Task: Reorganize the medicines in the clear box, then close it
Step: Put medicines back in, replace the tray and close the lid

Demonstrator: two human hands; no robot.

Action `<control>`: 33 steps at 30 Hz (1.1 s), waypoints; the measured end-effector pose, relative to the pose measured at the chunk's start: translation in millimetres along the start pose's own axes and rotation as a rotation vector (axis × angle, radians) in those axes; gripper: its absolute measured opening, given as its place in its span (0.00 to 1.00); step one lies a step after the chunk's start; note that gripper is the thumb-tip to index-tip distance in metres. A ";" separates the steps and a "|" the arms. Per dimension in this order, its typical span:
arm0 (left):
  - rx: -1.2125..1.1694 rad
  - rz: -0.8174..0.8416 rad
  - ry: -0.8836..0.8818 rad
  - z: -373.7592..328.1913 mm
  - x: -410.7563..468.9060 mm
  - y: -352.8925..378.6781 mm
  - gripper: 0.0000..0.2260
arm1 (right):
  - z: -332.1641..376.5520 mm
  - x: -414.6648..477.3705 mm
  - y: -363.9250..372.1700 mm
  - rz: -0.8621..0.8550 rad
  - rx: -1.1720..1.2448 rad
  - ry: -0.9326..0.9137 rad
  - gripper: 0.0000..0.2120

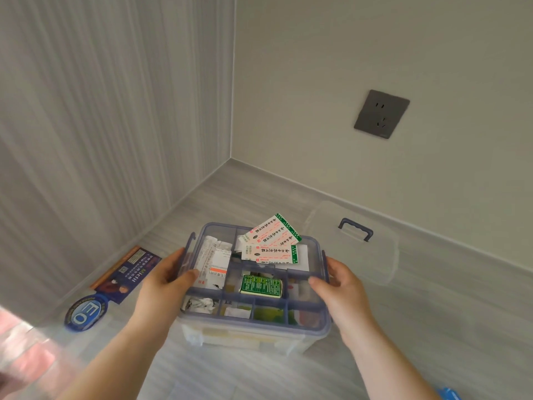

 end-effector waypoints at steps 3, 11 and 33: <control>-0.031 -0.026 -0.007 -1.2 -2.4 2.6 0.21 | -2.1 -6.6 8.1 -0.046 -0.060 -0.066 0.22; 0.001 0.003 -0.012 -4.1 -2.3 4.3 0.18 | -2.7 -1.6 3.7 -0.067 0.016 -0.093 0.13; 0.001 -0.170 -0.030 6.6 16.2 -3.9 0.10 | 5.0 175.3 -64.1 -0.193 -1.202 0.019 0.16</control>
Point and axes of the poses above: each hand's wrist, its own x-axis towards the middle knuckle, its own y-axis out of the palm, z = x × y, the point moved 5 cm from there along x, towards the middle knuckle, and after that the axes turned 3 degrees about y, right-handed, at the moved point
